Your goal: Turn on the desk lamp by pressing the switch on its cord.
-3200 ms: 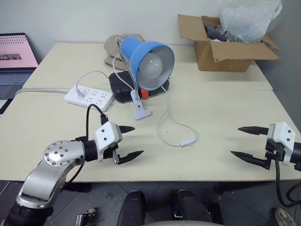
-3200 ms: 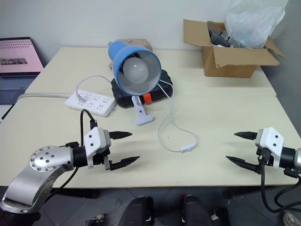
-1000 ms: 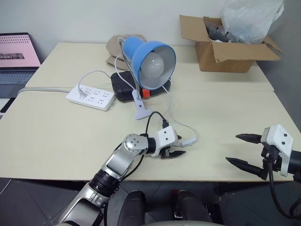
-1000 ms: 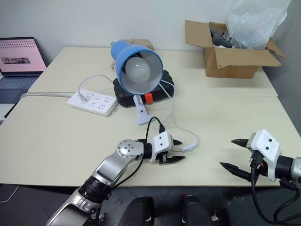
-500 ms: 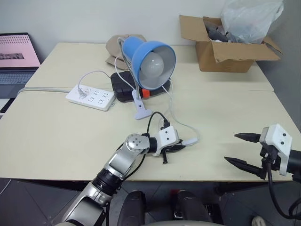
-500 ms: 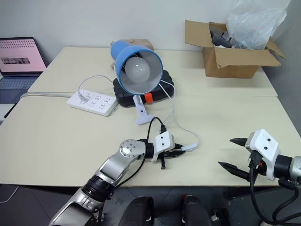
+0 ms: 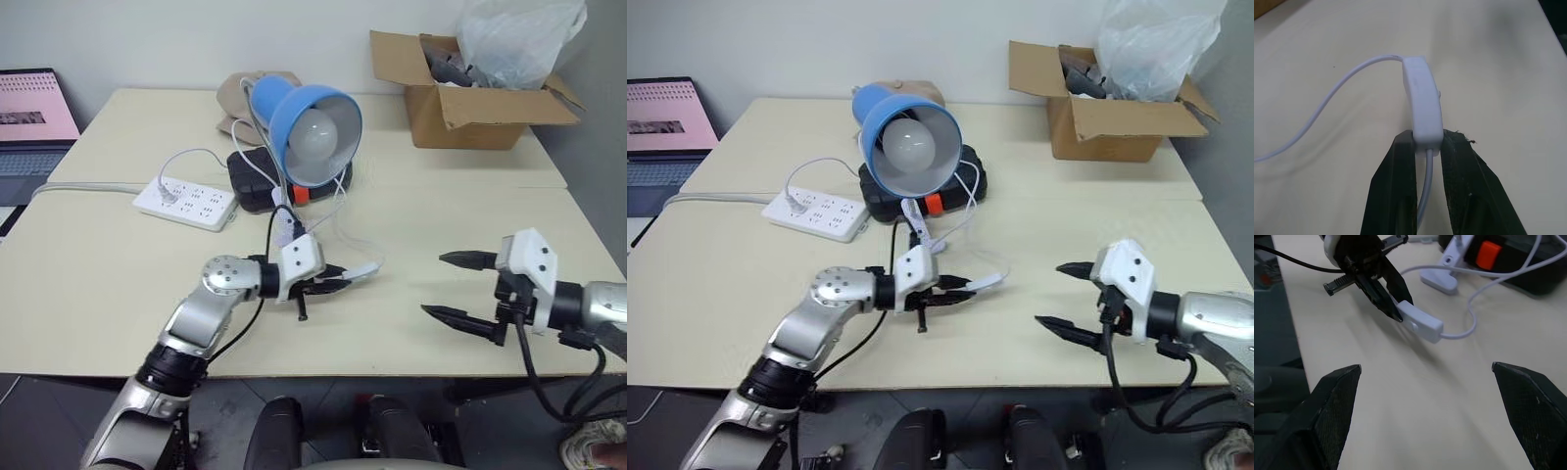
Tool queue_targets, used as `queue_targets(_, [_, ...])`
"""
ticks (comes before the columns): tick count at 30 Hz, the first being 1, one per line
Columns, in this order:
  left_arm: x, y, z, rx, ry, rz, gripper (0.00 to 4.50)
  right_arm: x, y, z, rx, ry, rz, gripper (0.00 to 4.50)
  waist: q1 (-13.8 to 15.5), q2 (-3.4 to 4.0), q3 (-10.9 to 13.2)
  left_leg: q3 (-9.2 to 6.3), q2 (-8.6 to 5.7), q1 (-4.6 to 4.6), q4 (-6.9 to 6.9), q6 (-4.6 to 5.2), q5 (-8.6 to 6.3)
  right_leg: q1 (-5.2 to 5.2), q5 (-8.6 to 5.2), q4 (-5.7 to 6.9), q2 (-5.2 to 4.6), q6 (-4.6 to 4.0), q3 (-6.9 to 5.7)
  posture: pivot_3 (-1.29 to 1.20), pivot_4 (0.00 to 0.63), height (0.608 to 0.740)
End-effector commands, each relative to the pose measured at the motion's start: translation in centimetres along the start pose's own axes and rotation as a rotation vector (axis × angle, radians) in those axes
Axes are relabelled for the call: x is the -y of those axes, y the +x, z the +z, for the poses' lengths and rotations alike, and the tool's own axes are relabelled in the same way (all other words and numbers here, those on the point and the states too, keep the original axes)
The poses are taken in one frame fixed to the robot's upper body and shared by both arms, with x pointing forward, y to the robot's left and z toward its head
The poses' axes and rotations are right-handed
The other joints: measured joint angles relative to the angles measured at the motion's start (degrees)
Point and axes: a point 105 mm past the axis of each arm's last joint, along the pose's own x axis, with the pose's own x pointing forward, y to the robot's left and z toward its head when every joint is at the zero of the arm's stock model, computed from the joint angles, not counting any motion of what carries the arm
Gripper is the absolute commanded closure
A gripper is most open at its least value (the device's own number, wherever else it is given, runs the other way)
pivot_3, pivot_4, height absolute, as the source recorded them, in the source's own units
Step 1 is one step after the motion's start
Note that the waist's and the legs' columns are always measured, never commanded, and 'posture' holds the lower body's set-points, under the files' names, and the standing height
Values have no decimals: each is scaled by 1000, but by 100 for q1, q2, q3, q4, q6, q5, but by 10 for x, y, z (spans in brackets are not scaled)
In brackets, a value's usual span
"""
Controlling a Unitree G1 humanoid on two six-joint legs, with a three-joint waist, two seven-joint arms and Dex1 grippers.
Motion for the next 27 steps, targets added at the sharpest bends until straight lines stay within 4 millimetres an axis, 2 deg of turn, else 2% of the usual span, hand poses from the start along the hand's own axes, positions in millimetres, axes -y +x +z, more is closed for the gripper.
queue_targets(1, [3,-16,12,32,17,-27,4110,1,28,7,23,-39,73,0,-13,-5,2,0,0,-2,0,0,0,-1,0,-1,0,0,-1,0,150,740])
queue_targets(6, [11,-23,12,36,-18,-44,4110,1,67,20,48,-66,185,0,-21,-5,3,2,4,2,2,0,0,-4,1,6,0,-1,1,0,150,740])
queue_targets(12, [14,-23,13,48,-56,-41,4110,0,88,21,31,-53,281,0,15,-5,3,7,5,-13,1,0,0,-10,-3,0,-1,-6,-1,0,150,740])
queue_targets(27, [11,-18,13,44,-30,-39,4110,6,92,14,-3,-77,289,0,9,-5,2,9,7,-10,2,0,0,-11,-2,7,-1,-7,-1,0,150,740])
